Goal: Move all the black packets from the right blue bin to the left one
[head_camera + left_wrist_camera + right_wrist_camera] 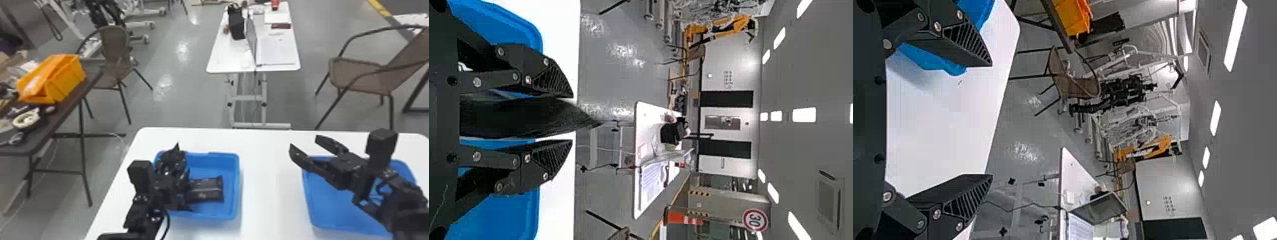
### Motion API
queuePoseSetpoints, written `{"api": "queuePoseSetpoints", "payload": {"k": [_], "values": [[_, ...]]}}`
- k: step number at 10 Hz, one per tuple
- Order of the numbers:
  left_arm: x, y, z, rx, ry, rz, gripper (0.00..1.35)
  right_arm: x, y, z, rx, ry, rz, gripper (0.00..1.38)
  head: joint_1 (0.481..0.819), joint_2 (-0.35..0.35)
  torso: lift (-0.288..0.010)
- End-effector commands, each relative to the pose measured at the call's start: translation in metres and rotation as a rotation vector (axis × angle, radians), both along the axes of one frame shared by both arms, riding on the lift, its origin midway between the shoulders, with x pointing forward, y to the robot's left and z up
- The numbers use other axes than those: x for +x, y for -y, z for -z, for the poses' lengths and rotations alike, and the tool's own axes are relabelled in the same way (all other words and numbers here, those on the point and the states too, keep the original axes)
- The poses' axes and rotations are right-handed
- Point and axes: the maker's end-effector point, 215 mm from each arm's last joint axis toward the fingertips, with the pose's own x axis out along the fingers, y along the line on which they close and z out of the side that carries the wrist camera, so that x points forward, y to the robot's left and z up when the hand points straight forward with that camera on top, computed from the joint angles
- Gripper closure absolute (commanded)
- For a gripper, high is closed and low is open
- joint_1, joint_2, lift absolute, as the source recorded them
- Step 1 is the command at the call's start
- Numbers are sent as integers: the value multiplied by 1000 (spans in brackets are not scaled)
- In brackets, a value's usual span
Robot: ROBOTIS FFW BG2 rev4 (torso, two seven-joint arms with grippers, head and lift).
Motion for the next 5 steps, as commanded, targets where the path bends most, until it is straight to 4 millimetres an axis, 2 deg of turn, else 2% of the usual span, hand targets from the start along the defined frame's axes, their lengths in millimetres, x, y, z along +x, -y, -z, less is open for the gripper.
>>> {"api": "queuePoseSetpoints", "payload": {"k": [1,2,3,4,5], "values": [[2,3,-9,-6,34,2,24,-5,19,4,-20,-2,48,256,695,165,0],[3,10,-18,-23,68,10,91,-7,32,5,-36,-7,101,256,695,152,0],[-2,26,-22,-73,92,26,108,-12,43,6,-47,-13,149,254,695,128,0],[-12,40,-27,-124,112,38,108,-22,52,9,-58,-15,180,254,695,102,0],[-28,44,-39,-131,168,40,101,-35,54,13,-61,-8,185,249,695,89,0]]}}
